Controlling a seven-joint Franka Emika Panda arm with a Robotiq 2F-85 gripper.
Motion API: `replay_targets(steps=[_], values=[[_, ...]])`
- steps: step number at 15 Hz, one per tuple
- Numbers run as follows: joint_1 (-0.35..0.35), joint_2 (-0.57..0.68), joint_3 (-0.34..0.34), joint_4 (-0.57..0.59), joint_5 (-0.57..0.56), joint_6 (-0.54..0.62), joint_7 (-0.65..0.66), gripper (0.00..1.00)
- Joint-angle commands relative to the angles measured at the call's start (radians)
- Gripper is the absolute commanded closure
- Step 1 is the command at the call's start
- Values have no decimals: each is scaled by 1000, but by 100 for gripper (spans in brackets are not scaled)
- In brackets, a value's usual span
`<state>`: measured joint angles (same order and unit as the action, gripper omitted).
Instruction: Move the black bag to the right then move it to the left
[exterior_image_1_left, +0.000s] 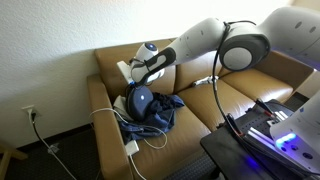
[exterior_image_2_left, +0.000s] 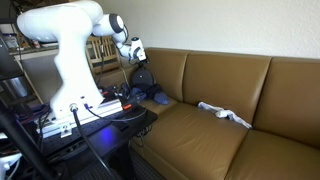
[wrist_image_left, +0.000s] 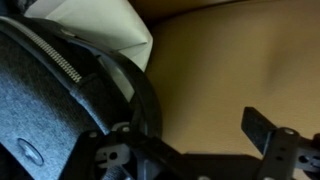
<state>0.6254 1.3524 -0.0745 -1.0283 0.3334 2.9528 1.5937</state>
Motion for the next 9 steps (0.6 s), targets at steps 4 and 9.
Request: replay_targets(steps=[4,9], values=[[61,59,-95,9,-69,179,14,0],[99,-75,-85,-154,-64,291,-15,0]])
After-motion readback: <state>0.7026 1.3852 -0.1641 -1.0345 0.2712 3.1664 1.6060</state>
